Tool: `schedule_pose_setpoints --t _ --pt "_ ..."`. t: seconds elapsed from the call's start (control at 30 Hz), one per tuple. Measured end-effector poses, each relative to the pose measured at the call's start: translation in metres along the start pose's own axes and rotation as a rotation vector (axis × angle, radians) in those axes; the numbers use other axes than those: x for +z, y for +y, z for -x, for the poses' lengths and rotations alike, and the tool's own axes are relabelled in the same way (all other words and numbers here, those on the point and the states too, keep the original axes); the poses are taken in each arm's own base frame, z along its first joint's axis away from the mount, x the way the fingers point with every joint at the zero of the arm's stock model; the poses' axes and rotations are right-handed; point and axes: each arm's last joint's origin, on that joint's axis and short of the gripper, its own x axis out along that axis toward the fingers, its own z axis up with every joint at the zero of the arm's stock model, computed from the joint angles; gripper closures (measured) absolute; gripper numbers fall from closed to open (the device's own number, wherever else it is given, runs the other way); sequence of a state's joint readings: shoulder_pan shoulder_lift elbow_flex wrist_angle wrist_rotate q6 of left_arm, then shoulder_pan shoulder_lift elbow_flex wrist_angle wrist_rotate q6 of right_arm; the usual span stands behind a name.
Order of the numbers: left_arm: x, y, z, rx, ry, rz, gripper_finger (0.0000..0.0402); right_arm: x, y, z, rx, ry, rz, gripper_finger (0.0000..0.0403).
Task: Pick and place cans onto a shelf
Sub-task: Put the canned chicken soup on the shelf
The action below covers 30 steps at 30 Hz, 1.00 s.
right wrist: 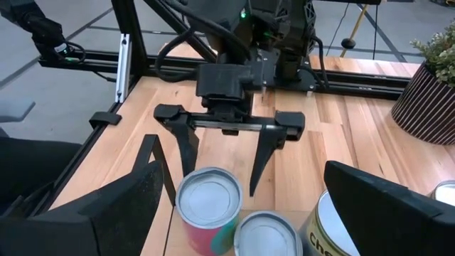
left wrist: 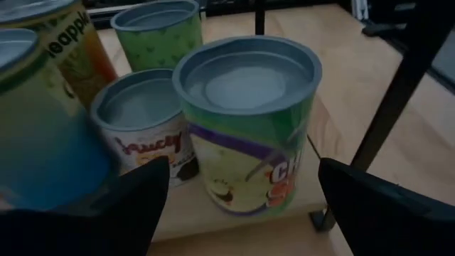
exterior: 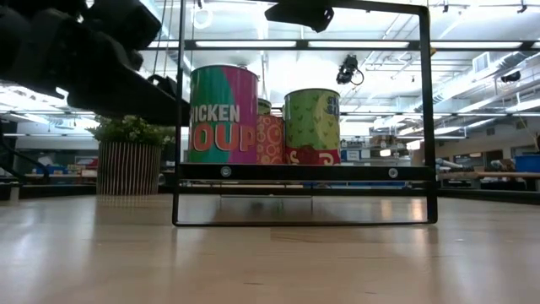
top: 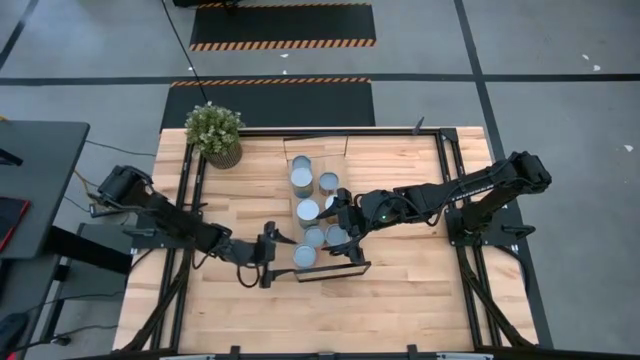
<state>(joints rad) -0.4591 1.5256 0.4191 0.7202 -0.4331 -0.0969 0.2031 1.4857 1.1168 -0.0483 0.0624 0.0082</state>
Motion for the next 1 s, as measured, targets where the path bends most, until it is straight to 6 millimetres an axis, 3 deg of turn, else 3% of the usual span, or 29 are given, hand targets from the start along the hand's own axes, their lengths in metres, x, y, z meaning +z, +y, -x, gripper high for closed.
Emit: schedule_pose_setpoints --t 0.33,1.0 --pt "-0.002 -0.003 0.012 0.110 0.060 -0.072 0.0037 0.000 0.000 0.000 0.000 -0.002 0.000 0.0006" --pt "0.015 0.002 0.009 0.157 -0.100 0.092 0.0047 0.000 0.000 0.000 0.000 -0.003 0.001 0.0006"
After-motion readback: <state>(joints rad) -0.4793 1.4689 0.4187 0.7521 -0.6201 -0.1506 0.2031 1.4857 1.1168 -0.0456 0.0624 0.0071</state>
